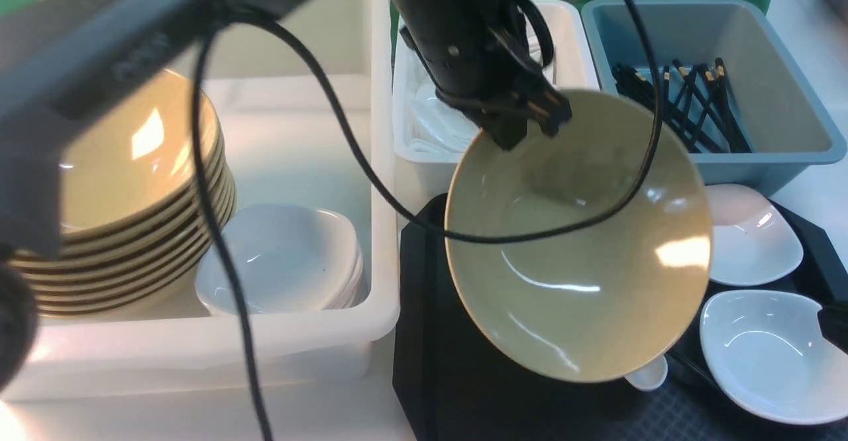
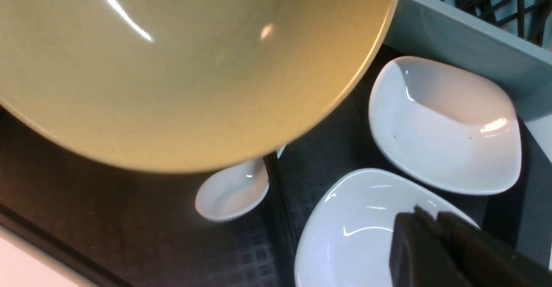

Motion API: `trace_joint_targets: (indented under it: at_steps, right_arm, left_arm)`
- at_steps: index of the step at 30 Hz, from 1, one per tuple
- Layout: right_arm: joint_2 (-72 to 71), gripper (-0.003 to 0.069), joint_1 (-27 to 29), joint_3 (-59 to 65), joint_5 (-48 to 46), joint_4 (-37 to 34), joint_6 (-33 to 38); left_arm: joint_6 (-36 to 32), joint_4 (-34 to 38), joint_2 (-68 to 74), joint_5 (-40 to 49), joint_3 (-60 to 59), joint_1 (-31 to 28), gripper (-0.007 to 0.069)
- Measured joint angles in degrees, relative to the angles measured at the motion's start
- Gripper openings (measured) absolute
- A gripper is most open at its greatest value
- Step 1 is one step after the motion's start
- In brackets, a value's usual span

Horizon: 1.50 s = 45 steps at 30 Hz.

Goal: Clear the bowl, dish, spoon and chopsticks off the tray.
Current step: Use the left arm to put the noodle bowl into the large storage box on the left

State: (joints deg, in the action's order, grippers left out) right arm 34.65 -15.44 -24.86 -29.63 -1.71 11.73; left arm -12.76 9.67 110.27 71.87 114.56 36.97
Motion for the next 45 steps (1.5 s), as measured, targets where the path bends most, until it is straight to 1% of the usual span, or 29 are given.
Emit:
trace_joint_targets:
  at_steps: [6, 10, 11, 14, 15, 18, 19, 20, 21, 24, 26, 27, 30, 32, 35, 37, 40, 42, 43, 45]
  right_arm:
    - [0.0, 0.0095, 0.0, 0.0, 0.0, 0.0, 0.0]
    - [0.0, 0.0097, 0.0, 0.0, 0.0, 0.0, -0.1]
    - [0.0, 0.0097, 0.0, 0.0, 0.0, 0.0, -0.1]
    - [0.0, 0.0097, 0.0, 0.0, 0.0, 0.0, -1.4]
    - [0.0, 0.0097, 0.0, 0.0, 0.0, 0.0, -1.6]
    - [0.0, 0.0097, 0.0, 0.0, 0.0, 0.0, -1.8]
    - [0.0, 0.0097, 0.0, 0.0, 0.0, 0.0, -1.8]
    - [0.0, 0.0097, 0.0, 0.0, 0.1, 0.0, -1.9]
    - [0.0, 0.0099, 0.0, 0.0, 0.3, 0.0, -2.2]
    - [0.0, 0.0102, 0.0, 0.0, 0.5, 0.0, -2.9]
    - [0.0, 0.0105, 0.0, 0.0, 0.5, 0.0, -3.3]
    - [0.0, 0.0106, 0.0, 0.0, 0.6, 0.0, -3.5]
    - [0.0, 0.0111, 0.0, 0.0, 0.7, 0.0, -4.0]
    - [0.0, 0.0113, 0.0, 0.0, 1.0, 0.0, -4.3]
    - [0.0, 0.0114, 0.0, 0.0, 1.1, 0.0, -4.4]
    - [0.0, 0.0114, 0.0, 0.0, 1.1, 0.0, -4.5]
    - [0.0, 0.0114, 0.0, 0.0, 1.1, 0.0, -4.8]
    - [0.0, 0.0114, 0.0, 0.0, 1.1, 0.0, -5.1]
    - [0.0, 0.0114, 0.0, 0.0, 1.1, 0.0, -5.1]
    - [0.0, 0.0115, 0.0, 0.0, 1.1, 0.0, -5.8]
  left_arm:
    - [-0.7, 2.7, -5.2, -0.9, -0.1, -3.5, 0.0004]
    - [-0.7, 3.1, -14.8, -1.2, -0.2, -10.9, 0.0004]
    - [-0.7, 3.1, -14.8, -1.2, -0.2, -10.9, 0.0004]
    - [-0.7, 3.3, -23.0, 0.7, -1.1, -21.6, 0.0002]
    - [-0.7, 3.3, -23.8, 0.8, -1.5, -23.0, 0.0002]
    - [-0.7, 3.7, -29.7, 0.0, -6.8, -35.5, 0.0002]
    - [-0.7, 4.0, -30.9, -0.7, -8.8, -38.9, 0.0002]
    - [-0.7, 4.3, -31.9, -1.5, -10.9, -42.3, 0.0002]
    - [-0.6, 5.4, -33.3, -3.6, -15.1, -48.0, 0.0002]
    - [0.5, 9.8, -34.1, -8.4, -23.7, -57.9, 0.0002]
    - [1.5, 12.1, -33.7, -11.1, -29.7, -63.2, 0.0002]
    - [1.6, 12.9, -33.5, -12.0, -32.0, -64.9, 0.0002]
    - [1.4, 13.6, -33.3, -14.8, -39.3, -67.7, 0.0003]
    - [1.0, 14.1, -33.3, -16.9, -43.2, -67.9, 0.0003]
    - [0.8, 15.3, -33.3, -19.2, -45.9, -67.9, 0.0003]
    - [0.7, 15.7, -33.3, -20.8, -47.5, -67.9, 0.0021]
    - [-0.1, 15.5, -33.4, -21.5, -48.0, -67.9, 0.0078]
    - [-0.3, 15.4, -33.4, -21.6, -48.0, -67.9, 0.0145]
    - [-0.3, 15.4, -33.4, -21.6, -48.0, -67.9, 0.0151]
    - [-0.1, 16.4, -33.6, -21.2, -48.0, -67.9, 0.0244]
